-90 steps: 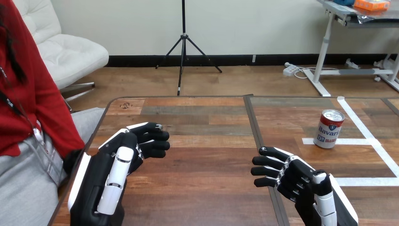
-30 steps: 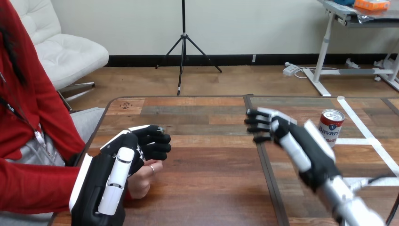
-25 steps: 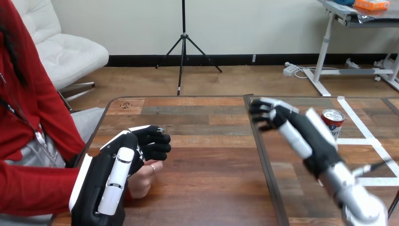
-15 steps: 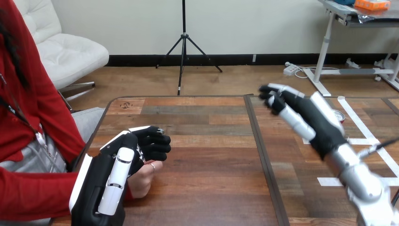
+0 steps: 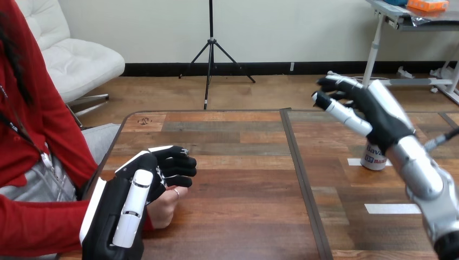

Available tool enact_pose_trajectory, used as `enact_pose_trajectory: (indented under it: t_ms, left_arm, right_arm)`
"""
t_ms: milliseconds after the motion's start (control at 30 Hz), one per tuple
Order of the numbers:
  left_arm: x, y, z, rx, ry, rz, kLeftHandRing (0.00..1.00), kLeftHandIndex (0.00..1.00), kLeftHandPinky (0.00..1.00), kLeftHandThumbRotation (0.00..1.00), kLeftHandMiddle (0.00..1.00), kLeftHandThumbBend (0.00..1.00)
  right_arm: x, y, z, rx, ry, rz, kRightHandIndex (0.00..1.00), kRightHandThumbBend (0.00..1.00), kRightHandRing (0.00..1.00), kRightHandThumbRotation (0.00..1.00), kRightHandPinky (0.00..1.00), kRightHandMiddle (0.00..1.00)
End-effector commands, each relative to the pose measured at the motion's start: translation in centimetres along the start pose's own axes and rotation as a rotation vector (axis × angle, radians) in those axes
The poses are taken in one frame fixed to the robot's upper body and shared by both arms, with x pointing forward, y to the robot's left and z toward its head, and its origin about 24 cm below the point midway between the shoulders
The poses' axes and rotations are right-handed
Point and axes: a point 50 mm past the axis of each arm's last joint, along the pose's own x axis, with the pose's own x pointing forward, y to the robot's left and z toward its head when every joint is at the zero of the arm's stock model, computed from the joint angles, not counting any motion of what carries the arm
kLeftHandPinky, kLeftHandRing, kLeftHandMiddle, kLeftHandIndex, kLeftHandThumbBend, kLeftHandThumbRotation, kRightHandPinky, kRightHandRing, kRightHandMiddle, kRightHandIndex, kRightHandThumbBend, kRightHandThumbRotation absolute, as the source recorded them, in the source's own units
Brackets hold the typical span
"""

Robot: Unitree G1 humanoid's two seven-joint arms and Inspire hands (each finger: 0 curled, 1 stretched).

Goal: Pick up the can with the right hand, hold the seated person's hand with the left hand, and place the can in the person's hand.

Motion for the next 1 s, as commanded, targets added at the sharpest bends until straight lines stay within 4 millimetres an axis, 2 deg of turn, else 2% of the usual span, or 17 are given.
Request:
enact_pose_trajectory:
  t_ms: [0,167,467,667,967]
  left_arm:
    - [2.1,-0.1,1.0,0.028,-0.098,-0.037,0.63,0.61,0.59,0.92,0.63,0.41]
    - [2.2,-0.2,1.0,0.023,-0.1,-0.046,0.63,0.61,0.58,0.93,0.63,0.41]
    - [2.3,-0.2,1.0,0.02,-0.098,-0.049,0.63,0.61,0.58,0.94,0.63,0.4]
    - [2.3,-0.2,1.0,0.027,-0.096,-0.051,0.63,0.61,0.58,0.93,0.62,0.39]
    - [2.3,-0.2,1.0,0.023,-0.098,-0.053,0.63,0.6,0.58,0.93,0.62,0.37]
  right_arm:
    - [5.0,-7.4,5.6,-0.284,-0.037,-0.192,0.86,0.94,0.84,1.0,0.76,0.86]
    - [5.4,-8.3,5.7,-0.351,0.017,-0.207,0.86,0.95,0.85,0.99,0.77,0.86]
    - [5.9,-9.2,5.8,-0.429,0.085,-0.197,0.86,0.93,0.84,0.96,0.75,0.86]
    - [6.2,-9.4,5.9,-0.499,0.134,-0.17,0.87,0.93,0.84,0.98,0.75,0.86]
    - [6.5,-9.3,5.7,-0.621,0.216,-0.11,0.91,0.97,0.88,1.0,0.8,0.9]
